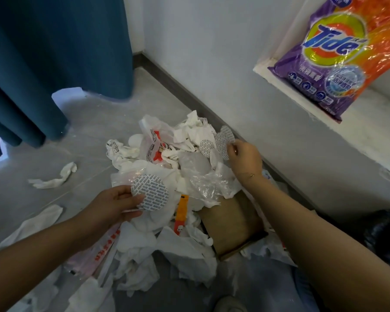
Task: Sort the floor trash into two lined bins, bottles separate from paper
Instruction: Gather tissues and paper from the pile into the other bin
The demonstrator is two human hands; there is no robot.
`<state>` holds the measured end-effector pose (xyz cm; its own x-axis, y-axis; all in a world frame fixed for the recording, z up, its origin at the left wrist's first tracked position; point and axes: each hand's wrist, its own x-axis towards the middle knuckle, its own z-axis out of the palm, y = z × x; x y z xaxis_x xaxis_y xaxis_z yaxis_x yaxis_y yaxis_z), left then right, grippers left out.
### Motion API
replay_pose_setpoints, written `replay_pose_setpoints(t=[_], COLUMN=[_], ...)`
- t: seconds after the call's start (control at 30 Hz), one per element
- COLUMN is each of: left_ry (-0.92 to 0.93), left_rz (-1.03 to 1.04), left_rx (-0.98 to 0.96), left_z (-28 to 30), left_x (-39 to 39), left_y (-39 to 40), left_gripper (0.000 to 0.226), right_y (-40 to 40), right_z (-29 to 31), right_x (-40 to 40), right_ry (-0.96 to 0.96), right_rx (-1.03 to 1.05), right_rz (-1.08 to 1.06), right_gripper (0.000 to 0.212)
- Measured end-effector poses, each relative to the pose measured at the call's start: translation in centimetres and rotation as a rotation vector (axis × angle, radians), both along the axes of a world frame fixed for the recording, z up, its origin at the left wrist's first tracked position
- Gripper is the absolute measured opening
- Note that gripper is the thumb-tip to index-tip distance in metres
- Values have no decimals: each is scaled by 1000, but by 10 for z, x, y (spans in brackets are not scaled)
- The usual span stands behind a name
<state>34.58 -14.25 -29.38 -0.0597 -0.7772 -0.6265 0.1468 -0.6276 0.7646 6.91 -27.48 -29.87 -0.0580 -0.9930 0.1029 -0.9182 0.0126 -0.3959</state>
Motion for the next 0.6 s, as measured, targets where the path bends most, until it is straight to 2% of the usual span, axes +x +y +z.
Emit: replay_pose_setpoints(t=[0.1, 0.17, 0.23, 0.3, 0.5, 0.6], left_ry=[6, -4, -15, -12, 84, 106], left_rz=[0, 14, 41, 54, 53, 55], left_rx=[-18, -37, -46, -65, -105, -120], left_z=[4, 7, 10, 15, 22, 22], left_x=[-1, -2, -2, -1, -7, -10], left_y=[-1, -1, -1, -1, -1, -1], left_gripper=[20, 18, 15, 14, 19, 20], right_y=[13, 30, 50, 66, 83, 86], right_z=[25, 40, 47, 42, 25, 17], right_x=[15, 29, 46, 63, 91, 98], right_ry=[-468, -852, -1084, -1097, -992, -848], right_rx=[99, 304, 491, 556, 508, 487], right_rz=[-5, -7, 33, 89, 67, 96], right_gripper=[25, 23, 21, 18, 23, 27])
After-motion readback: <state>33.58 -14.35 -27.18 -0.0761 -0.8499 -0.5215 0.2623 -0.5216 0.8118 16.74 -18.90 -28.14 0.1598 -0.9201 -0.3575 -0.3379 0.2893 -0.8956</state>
